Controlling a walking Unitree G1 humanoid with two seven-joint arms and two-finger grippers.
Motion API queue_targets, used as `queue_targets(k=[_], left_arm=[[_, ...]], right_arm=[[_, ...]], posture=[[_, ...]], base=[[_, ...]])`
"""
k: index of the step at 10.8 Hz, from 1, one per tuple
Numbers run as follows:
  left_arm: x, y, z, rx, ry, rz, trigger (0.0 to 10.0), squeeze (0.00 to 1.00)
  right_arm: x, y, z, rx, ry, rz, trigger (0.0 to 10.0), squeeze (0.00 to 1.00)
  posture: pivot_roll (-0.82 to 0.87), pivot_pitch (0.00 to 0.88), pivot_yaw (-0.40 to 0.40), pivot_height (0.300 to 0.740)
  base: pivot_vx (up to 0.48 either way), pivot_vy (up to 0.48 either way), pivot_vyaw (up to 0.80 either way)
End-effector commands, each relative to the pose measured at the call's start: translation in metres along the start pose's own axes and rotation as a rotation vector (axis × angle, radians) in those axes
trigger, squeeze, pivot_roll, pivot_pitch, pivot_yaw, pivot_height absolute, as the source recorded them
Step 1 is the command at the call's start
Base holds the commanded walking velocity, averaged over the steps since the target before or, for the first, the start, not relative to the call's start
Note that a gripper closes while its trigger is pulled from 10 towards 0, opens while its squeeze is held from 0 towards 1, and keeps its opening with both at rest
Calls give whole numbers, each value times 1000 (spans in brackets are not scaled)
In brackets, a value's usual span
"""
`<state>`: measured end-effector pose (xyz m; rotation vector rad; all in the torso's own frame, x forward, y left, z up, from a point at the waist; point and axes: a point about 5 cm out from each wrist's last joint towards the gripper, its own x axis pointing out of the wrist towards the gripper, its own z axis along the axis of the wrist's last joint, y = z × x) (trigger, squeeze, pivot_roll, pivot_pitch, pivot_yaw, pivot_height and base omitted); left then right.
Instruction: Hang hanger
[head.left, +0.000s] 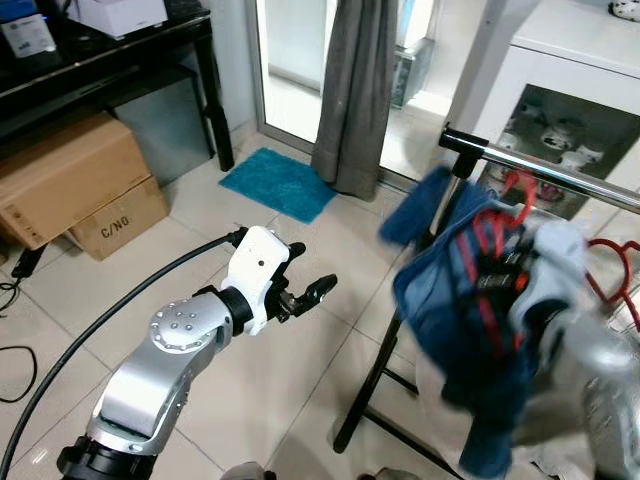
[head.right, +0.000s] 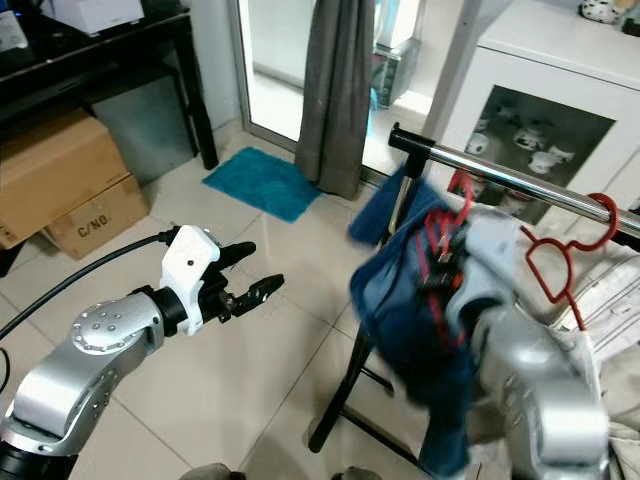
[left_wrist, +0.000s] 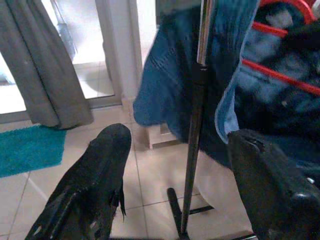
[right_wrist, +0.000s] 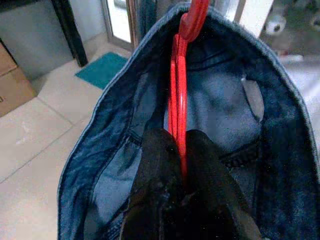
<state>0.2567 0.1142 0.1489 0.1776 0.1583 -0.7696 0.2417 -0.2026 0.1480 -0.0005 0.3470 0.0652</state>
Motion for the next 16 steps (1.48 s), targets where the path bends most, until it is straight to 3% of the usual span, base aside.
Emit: queue_targets(k=[1,8,16], left_arm=[[-1,1,-3,-1,10,16,10000,0],[1,0,-6,-26,14,34,10000,0],[0,2,-6,-35,16,37,10000,0]], right_arm=[[-2,2,8,-15,-62,-5,0,0],[-6,16,-18,47,-64,-46,0,0],[-4,27,-19,55,-63,-20,0,0]], posture=[[-18,57,-29,740],[-19,60,-29,740],[-18,61,-33,740]], base=[[0,0,0],[0,0,0],[-65,0,0]])
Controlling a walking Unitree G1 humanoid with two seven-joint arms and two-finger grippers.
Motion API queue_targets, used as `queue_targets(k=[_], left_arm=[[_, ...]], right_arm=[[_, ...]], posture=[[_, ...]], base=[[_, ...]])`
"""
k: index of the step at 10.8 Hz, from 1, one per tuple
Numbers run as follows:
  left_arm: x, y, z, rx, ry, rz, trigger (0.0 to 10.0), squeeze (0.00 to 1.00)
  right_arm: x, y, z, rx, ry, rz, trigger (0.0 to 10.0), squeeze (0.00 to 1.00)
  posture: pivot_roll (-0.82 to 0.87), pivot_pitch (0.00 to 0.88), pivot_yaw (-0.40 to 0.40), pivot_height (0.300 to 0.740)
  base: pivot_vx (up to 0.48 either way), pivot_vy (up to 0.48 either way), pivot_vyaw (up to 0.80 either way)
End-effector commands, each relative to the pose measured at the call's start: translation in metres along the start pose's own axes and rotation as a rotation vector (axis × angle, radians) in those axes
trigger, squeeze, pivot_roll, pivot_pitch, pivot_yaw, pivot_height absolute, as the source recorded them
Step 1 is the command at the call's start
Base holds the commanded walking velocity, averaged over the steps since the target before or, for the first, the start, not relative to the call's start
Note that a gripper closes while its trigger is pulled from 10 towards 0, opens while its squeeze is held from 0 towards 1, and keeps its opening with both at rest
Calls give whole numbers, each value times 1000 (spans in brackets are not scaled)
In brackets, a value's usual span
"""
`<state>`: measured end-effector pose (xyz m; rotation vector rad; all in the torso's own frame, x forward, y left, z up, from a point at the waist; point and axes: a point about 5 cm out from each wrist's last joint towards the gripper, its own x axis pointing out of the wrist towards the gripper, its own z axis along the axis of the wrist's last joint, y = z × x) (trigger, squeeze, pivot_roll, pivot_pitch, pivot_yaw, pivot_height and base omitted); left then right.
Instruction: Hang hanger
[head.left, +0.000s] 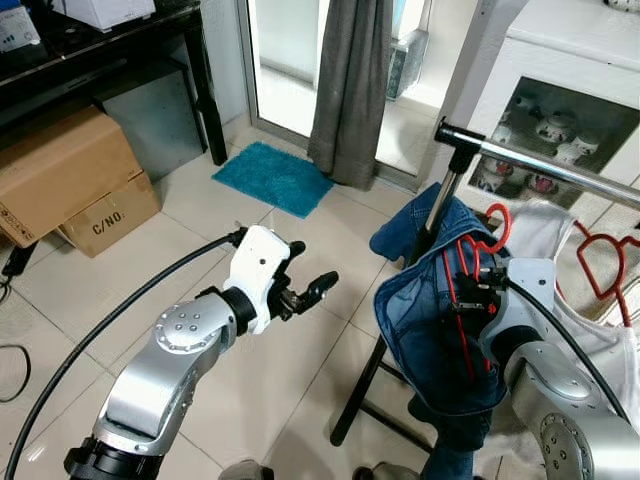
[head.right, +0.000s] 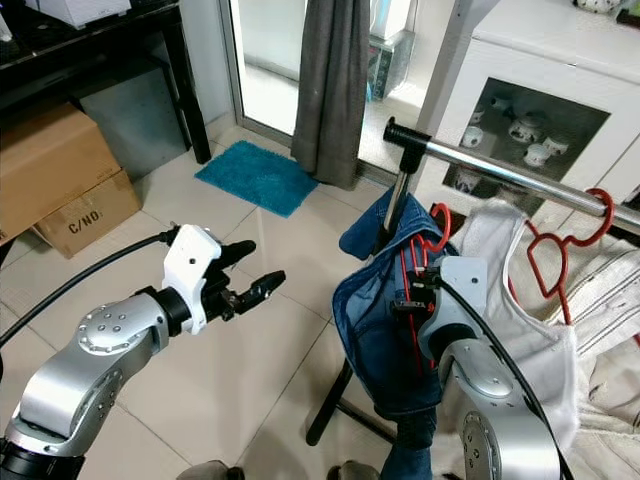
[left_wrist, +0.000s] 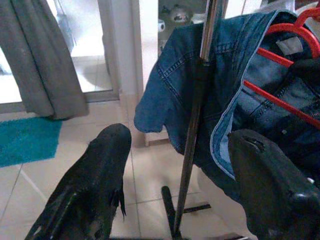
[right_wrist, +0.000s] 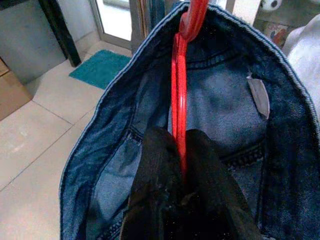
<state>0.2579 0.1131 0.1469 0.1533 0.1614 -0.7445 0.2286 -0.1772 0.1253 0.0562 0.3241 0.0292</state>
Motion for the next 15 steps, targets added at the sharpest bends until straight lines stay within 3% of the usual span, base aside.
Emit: queue_targets(k=[1,15], left_arm=[[-3,2,-5,-7,23,12,10000,0],[1,4,-4,14,37,13,10000,0]], right_arm=[[-1,3,6,-6,-38,10,0,0],[3,7,10,-21,-51,40,0,0]], posture=[[-19,61,-33,740],[-20,39,-32,740]], base=[[-266,0,0],[-266,0,0]])
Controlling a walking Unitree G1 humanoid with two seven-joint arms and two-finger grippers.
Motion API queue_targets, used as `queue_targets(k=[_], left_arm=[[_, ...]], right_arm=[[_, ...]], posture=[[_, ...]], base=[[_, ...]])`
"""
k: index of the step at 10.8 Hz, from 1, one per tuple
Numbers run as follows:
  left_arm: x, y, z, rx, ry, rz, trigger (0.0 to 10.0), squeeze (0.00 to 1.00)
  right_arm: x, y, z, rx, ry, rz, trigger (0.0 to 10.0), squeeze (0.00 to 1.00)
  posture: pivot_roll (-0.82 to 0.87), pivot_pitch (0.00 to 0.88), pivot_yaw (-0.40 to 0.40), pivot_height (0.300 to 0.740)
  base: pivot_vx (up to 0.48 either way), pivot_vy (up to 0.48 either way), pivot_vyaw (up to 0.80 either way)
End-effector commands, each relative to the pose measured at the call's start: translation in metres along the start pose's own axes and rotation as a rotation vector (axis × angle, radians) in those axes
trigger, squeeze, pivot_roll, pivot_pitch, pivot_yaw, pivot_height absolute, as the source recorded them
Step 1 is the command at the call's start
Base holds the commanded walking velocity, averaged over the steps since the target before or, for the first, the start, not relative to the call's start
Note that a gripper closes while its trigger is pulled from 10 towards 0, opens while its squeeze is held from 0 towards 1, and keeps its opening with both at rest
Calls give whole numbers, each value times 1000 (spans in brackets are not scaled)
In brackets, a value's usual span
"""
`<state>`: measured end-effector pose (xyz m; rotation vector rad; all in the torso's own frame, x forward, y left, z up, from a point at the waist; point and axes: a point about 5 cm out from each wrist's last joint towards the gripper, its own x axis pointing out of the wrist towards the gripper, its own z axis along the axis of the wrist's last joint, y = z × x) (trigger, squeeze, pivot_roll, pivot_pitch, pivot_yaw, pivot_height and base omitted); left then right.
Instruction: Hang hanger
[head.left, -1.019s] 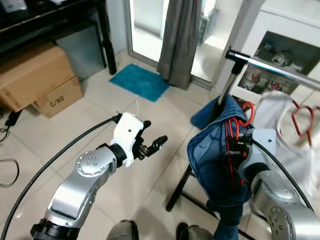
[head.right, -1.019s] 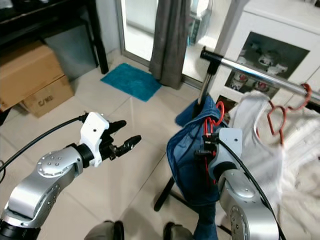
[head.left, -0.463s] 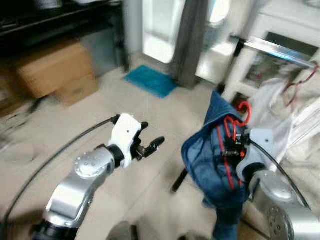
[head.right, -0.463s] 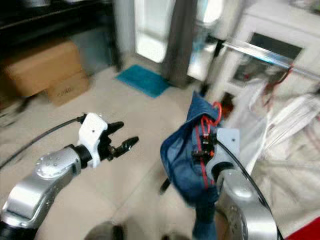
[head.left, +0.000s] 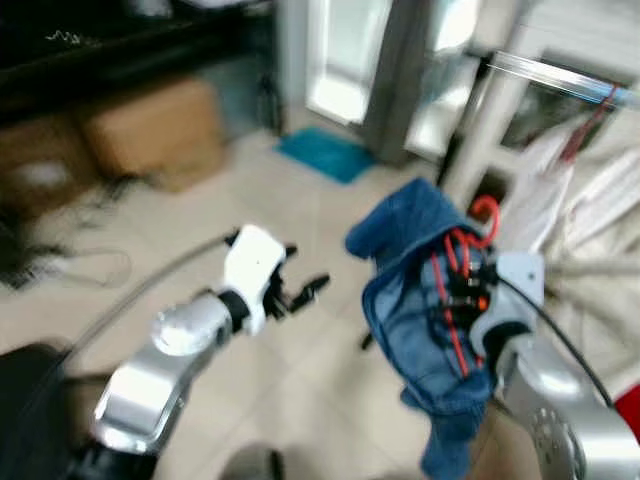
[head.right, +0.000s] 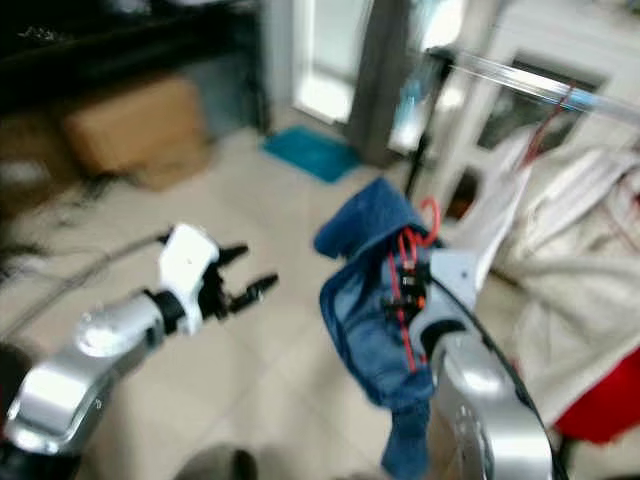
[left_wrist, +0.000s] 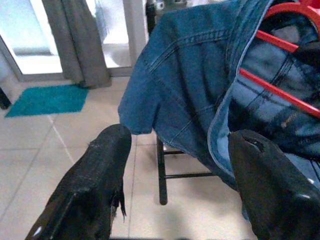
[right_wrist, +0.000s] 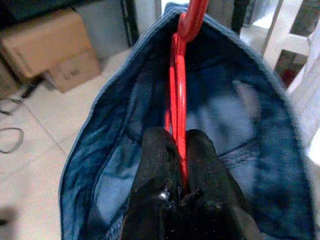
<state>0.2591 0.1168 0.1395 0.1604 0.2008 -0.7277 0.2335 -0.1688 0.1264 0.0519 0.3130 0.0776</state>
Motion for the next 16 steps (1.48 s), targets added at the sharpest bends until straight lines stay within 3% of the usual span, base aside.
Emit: queue_targets(k=[1,3,4,6,9,10,11,12,14,15,16], left_arm=[[2,4,6,8,-15,19,10000,0],[5,8,10,-22,-38,26,10000,43],[8,8,11,-35,-46,13,10000,1000],[14,8,16,-38,-63,-12,10000,1000],[37,17,25,3,-81,-24,10000,1000],[47,22,29,28,-89,-5,10000,890],[55,24,31,49,-99,-17,10000,184],[63,21,35,61,-120,-74,10000,0],[70,-2,46,82,-182,-276,10000,0],[70,-8,45,96,-192,-319,10000,0],[74,-7,42,116,-183,-289,10000,0]], right_arm=[[-1,-1,9,-10,-43,-5,0,0],[-1,0,11,-10,-48,2,0,0],[-1,2,11,-9,-51,16,0,0],[-1,6,14,-11,-63,49,0,0],[-6,16,24,13,-109,157,0,0],[-7,19,28,10,-125,182,0,0],[-7,22,30,7,-135,203,0,0],[-8,25,32,5,-142,223,0,0],[-9,25,33,-2,-143,231,0,0],[-9,25,33,-2,-144,231,0,0],[-9,26,33,-1,-145,235,0,0]], posture=[[-22,42,-31,740],[-22,45,-31,740],[-21,48,-34,740],[-21,52,-36,740],[-45,55,-34,740],[-51,52,-35,740],[-54,51,-37,740],[-58,51,-37,740],[-64,49,-32,740],[-64,49,-32,740],[-63,50,-33,740]], base=[[0,0,0],[0,0,0],[0,0,0],[0,0,0],[0,0,0],[0,0,0],[0,0,0],[0,0,0],[0,0,0],[0,0,0],[0,0,0]])
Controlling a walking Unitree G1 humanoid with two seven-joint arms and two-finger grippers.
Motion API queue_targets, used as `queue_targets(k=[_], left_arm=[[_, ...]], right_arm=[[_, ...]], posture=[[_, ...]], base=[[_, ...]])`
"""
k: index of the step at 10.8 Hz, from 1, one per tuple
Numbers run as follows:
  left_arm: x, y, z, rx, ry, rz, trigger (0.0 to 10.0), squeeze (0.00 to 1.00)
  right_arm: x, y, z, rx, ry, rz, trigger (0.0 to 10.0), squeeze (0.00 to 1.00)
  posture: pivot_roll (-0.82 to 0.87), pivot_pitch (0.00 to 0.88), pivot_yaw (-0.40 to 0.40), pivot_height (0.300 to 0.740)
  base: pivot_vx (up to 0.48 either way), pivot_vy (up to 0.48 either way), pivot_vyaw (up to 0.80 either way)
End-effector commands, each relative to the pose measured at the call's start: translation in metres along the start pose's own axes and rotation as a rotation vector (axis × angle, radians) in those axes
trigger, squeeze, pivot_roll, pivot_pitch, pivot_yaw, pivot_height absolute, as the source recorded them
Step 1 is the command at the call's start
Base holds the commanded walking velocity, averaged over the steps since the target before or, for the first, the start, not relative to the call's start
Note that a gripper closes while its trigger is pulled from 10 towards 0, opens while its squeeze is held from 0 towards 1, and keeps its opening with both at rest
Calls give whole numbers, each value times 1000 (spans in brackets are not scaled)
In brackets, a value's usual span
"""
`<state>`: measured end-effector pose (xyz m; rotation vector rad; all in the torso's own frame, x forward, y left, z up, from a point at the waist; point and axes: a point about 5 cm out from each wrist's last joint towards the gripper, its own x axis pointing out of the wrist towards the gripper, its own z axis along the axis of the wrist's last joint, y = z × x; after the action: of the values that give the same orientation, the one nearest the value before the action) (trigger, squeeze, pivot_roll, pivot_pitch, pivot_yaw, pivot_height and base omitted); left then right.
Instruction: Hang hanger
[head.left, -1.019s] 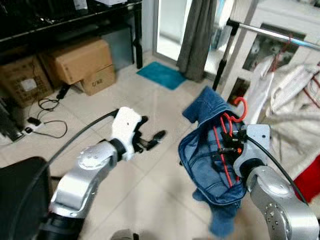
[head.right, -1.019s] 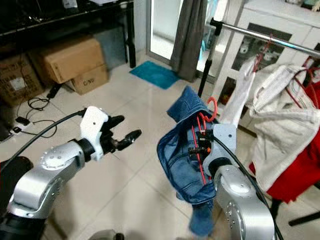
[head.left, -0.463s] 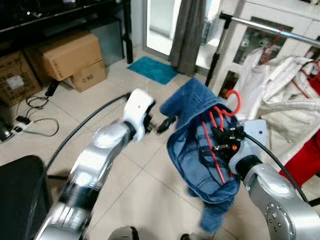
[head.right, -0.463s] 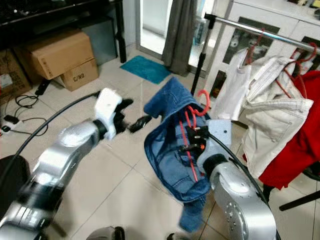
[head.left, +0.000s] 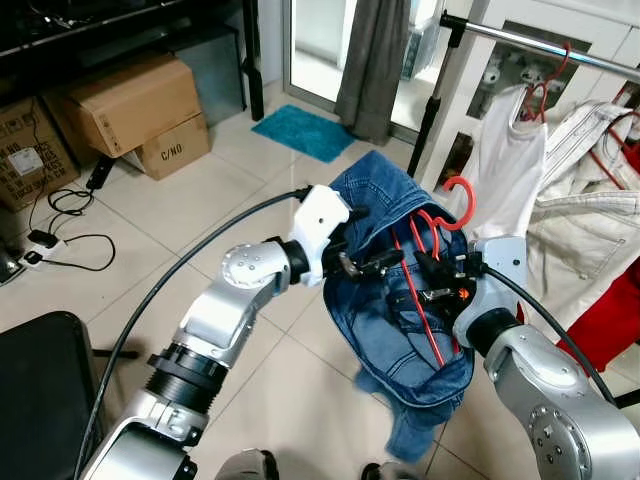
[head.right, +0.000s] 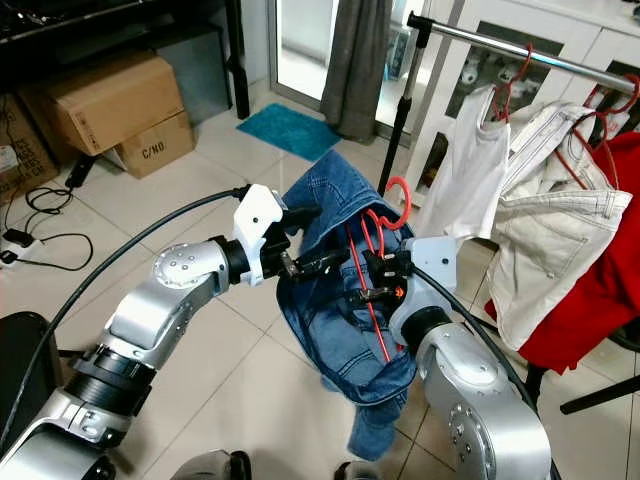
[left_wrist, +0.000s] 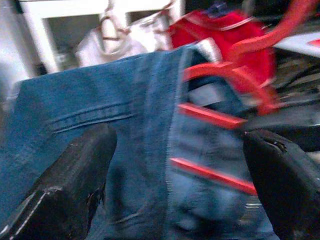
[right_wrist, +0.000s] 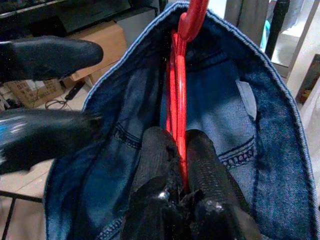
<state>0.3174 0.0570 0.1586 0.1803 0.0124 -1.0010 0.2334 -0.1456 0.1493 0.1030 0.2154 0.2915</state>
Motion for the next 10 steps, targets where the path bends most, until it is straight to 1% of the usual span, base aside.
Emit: queue_targets(k=[1,2,3,7,10], left_arm=[[1,12,-4,41,31,92,10000,0],[2,20,-5,33,28,144,5255,0],[3,23,-4,26,13,142,0,0],[11,21,-11,3,8,73,0,0],[14,23,-14,15,28,37,0,0]], right_arm=[[-2,4,13,-16,-51,28,0,0],[-2,6,13,-16,-53,38,0,0],[-2,6,14,-18,-53,44,0,0],[-2,5,16,-19,-59,47,0,0],[-1,6,18,-19,-66,54,0,0]], posture=[[-63,56,-40,740],[-63,56,-40,740],[-64,57,-49,740],[-73,52,-42,740],[-73,46,-39,740]], base=[[0,0,0],[0,0,0],[0,0,0],[0,0,0],[0,0,0]])
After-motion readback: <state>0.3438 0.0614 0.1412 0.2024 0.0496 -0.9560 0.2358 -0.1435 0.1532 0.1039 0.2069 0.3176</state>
